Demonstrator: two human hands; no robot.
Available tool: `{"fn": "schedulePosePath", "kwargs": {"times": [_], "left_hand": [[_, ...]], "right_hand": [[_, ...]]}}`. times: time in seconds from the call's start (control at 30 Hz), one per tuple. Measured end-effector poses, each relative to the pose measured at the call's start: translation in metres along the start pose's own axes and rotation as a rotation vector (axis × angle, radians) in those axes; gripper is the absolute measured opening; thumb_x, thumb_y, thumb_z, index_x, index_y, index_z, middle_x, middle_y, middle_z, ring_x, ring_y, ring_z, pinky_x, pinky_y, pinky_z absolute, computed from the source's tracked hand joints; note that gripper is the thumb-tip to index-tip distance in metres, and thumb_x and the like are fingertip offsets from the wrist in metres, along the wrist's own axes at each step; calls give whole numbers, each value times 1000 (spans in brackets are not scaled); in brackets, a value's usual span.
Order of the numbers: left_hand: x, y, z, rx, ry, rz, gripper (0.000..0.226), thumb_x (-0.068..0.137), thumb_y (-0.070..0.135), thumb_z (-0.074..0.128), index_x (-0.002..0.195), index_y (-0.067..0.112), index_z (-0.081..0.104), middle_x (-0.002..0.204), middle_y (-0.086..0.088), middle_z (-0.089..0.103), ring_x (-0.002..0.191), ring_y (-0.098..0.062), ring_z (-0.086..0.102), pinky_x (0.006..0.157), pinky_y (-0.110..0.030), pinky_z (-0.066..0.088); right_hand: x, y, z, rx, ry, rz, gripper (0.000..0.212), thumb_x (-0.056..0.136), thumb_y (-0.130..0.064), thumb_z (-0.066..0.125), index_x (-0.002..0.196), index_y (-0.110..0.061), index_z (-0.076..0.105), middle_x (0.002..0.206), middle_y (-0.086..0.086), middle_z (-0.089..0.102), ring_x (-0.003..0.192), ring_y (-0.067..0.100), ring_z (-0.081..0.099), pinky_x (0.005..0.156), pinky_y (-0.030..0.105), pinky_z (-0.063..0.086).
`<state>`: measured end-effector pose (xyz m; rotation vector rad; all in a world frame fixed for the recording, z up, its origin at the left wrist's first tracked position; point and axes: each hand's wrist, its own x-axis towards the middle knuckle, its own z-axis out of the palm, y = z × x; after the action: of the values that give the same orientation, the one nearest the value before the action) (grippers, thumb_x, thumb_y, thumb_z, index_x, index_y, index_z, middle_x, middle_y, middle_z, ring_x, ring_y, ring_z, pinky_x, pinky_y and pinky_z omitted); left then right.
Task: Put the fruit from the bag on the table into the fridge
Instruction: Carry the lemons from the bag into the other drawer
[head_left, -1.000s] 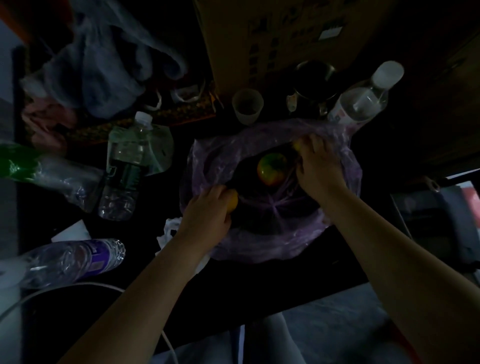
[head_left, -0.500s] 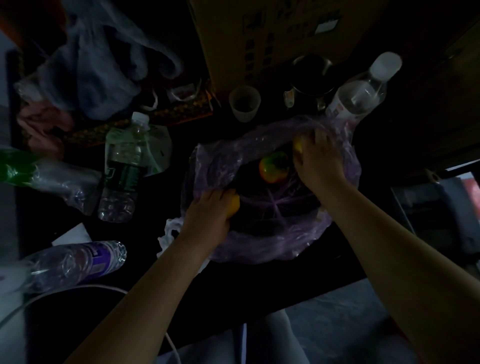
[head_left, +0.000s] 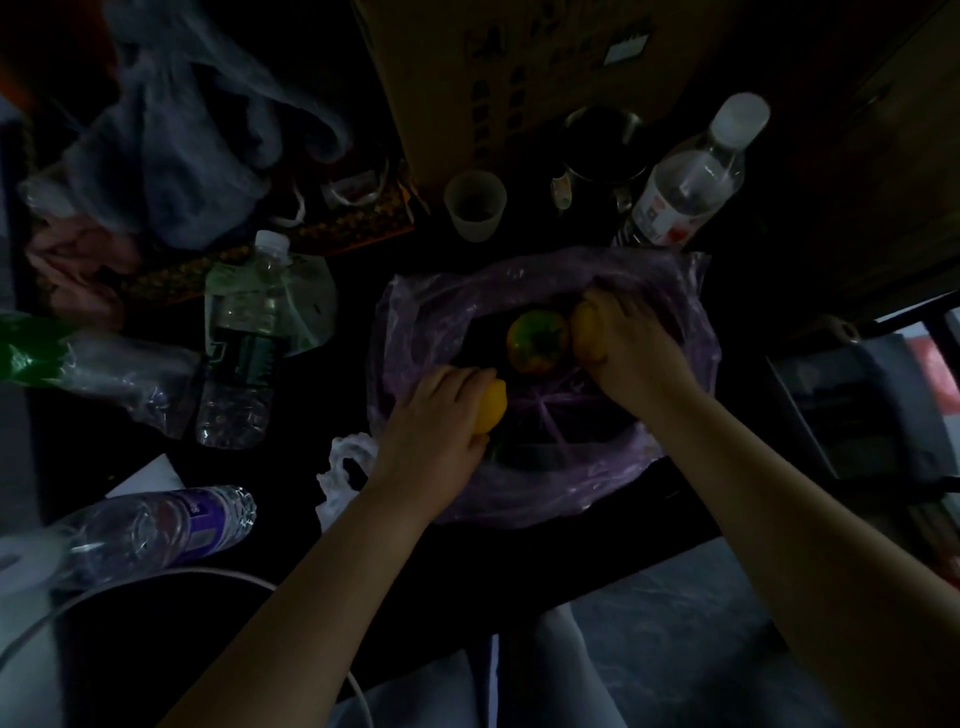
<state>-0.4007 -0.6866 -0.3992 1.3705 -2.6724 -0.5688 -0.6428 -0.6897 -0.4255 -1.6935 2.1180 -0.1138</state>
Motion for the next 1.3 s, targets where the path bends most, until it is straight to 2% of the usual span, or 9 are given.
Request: {"fn": "schedulePosePath", "kwargs": {"times": [0.1, 0.23, 0.4, 0.6, 0.87, 1.0, 1.13, 1.23, 1.3], "left_hand": [[-2, 4, 0, 18, 8, 18, 69, 70, 24, 79, 132, 17, 50, 125, 0, 57, 119, -21, 48, 89, -36, 44], [-6, 6, 2, 14, 27, 16, 70, 68, 26, 80, 131, 19, 50, 124, 2, 57, 117, -20, 48, 89, -35, 43], [-7, 4, 3, 25, 39, 25, 71, 68, 24, 80, 132, 17, 50, 125, 0, 58, 115, -23, 52, 90, -36, 43], [-6, 4, 3, 18, 31, 17, 69, 71, 25, 78, 134, 17, 48, 128, 0, 56, 117, -21, 52, 92, -34, 40], [-7, 6, 2, 6, 9, -11, 68, 75, 26, 75, 136, 18, 46, 131, 0, 54, 119, -23, 50, 93, -36, 40], [-7, 4, 1, 6, 2, -6, 69, 75, 26, 75, 136, 17, 46, 130, -2, 54, 119, -25, 50, 93, -36, 39], [-7, 2, 1, -11, -15, -6, 68, 77, 26, 74, 137, 17, 44, 133, -2, 52, 122, -24, 47, 95, -35, 36], [-7, 2, 0, -13, -22, -8, 68, 77, 27, 74, 137, 17, 44, 133, -2, 52, 122, -24, 47, 97, -35, 36], [-7, 2, 0, -20, -22, -8, 68, 76, 26, 75, 136, 16, 45, 132, -3, 53, 120, -25, 49, 96, -37, 37]], "right_hand": [[-21, -2, -7, 61, 92, 48, 76, 81, -15, 63, 146, -19, 25, 147, 11, 36, 133, 34, 35, 103, 45, 38], [-41, -10, -14, 99, 286, 13, 40, 90, -15, 55, 129, -13, 48, 131, 11, 49, 119, 32, 46, 90, 38, 41], [-33, -7, -2, 88, 81, -25, 56, 88, -10, 55, 140, -14, 38, 145, 9, 32, 131, 32, 32, 97, 43, 40], [-21, -5, 6, 6, 85, 87, 64, 84, -17, 62, 141, -19, 33, 143, 16, 23, 129, 39, 26, 93, 51, 42], [-18, -1, 5, 153, 125, 90, 61, 82, -19, 66, 134, -9, 36, 136, 16, 43, 119, 38, 44, 91, 43, 39], [-21, -1, 3, 211, 18, 149, 71, 82, -25, 67, 140, -14, 27, 127, 18, 54, 111, 39, 53, 83, 39, 42], [-25, -1, -3, 160, -100, 121, 74, 85, -27, 63, 145, -14, 22, 135, 19, 49, 119, 38, 49, 91, 38, 40], [-33, -3, -6, 171, -14, 98, 74, 84, -25, 65, 145, -14, 25, 144, 15, 39, 129, 35, 40, 97, 41, 38], [-41, -5, -6, 171, 126, 55, 62, 83, -19, 64, 139, -14, 37, 141, 11, 40, 128, 33, 39, 97, 43, 39]]}}
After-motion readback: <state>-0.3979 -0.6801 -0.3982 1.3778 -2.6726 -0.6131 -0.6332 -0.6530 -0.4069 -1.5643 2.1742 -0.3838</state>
